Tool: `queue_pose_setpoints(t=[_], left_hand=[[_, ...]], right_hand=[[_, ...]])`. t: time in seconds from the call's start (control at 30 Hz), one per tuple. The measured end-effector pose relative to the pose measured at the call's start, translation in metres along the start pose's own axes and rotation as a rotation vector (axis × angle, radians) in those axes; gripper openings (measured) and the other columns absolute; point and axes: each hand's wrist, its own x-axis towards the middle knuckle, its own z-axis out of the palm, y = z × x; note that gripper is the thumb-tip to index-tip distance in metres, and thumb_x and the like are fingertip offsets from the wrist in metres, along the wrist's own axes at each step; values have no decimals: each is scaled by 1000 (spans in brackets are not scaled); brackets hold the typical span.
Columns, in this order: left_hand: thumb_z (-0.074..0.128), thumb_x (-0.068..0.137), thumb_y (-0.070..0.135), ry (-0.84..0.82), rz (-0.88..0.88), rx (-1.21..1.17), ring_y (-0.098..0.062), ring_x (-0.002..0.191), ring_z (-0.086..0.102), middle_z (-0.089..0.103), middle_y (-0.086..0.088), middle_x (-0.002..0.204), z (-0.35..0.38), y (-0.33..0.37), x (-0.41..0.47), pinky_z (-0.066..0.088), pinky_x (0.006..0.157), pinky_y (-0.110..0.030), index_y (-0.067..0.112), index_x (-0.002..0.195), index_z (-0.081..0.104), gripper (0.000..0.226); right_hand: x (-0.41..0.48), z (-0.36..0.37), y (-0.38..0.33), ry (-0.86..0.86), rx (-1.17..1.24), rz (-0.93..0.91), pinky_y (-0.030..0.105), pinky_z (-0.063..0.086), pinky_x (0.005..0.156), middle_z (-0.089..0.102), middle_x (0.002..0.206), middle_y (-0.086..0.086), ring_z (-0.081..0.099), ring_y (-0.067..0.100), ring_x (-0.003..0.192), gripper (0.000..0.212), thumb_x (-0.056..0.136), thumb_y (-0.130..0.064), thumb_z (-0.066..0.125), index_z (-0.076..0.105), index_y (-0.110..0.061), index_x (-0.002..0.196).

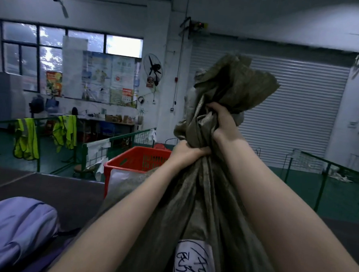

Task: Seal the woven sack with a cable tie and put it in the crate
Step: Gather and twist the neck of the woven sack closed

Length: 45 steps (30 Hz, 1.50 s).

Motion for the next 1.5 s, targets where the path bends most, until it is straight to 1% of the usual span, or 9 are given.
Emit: queue_pose_setpoints(t=[0.2, 0.3, 0.4, 0.57, 0.73, 0.93, 1.13, 1.4, 1.5], left_hand=[[71, 76, 17, 247, -111, -139, -26, 114, 59, 64, -14, 123, -5, -18, 19, 45, 90, -29, 0, 117, 61, 45], [72, 76, 12, 265, -107, -185, -23, 117, 57, 62, -13, 126, -6, -16, 19, 44, 95, -26, 0, 123, 57, 51], [73, 73, 13, 190, -135, -251, -24, 109, 61, 64, -10, 120, -7, -12, 15, 48, 99, -35, 4, 121, 59, 51], [77, 42, 28, 213, -192, -198, -28, 96, 66, 70, -13, 107, -2, -9, 21, 54, 91, -42, 5, 106, 66, 69], [70, 76, 16, -24, -167, 15, -13, 78, 59, 64, -5, 104, -4, 0, 17, 49, 65, -22, 5, 114, 60, 40], [66, 68, 61, -392, -332, 468, -23, 121, 53, 52, -5, 136, -48, 13, 10, 44, 103, -38, 12, 134, 45, 85], [63, 64, 68, -376, -466, 775, -25, 144, 22, 14, -3, 159, -79, -24, -4, 23, 116, -39, 21, 149, 10, 110], [75, 60, 54, -343, -178, 74, -16, 128, 46, 49, -5, 140, -20, -91, -20, 34, 111, -34, 14, 138, 38, 95], [74, 74, 23, -241, -190, -139, -21, 113, 58, 64, -6, 115, -3, -95, -22, 47, 98, -34, 16, 115, 58, 44]], right_hand=[[-8, -40, -7, -64, -805, 19, 45, 32, 104, 51, 119, -1, 41, 21, 126, 50, 77, -52, 63, 51, -24, 117], [-11, -74, 4, -172, -904, 67, 47, 20, 116, 37, 148, -3, 26, 18, 141, 92, 65, -67, 66, 40, -21, 140], [-17, -102, 29, -220, -876, 132, 42, 36, 110, 39, 148, 2, 43, 18, 132, 123, 46, -63, 81, 28, -16, 146], [-39, -88, 78, -332, -742, 116, 30, 46, 99, 55, 127, 1, 55, 15, 116, 79, 72, -12, 77, 33, -14, 137], [-30, -72, 112, -153, -670, 39, 39, 47, 102, 62, 123, 5, 59, 19, 112, 81, 53, -15, 82, 50, -9, 127], [-26, -74, 120, 110, -533, 65, 21, 50, 78, 63, 112, 7, 58, 20, 101, 49, 72, 4, 68, 58, 0, 120], [-26, -78, 123, 135, -390, 192, 28, 53, 68, 69, 89, 11, 64, 22, 74, 45, 64, 4, 67, 62, 5, 108], [-23, -68, 119, -55, -462, 347, 31, 50, 69, 66, 98, 17, 62, 24, 78, 31, 73, -7, 59, 67, 0, 103], [-22, -67, 112, -182, -699, 335, 30, 50, 79, 68, 99, 10, 63, 18, 86, 22, 80, -21, 61, 68, -8, 96]])
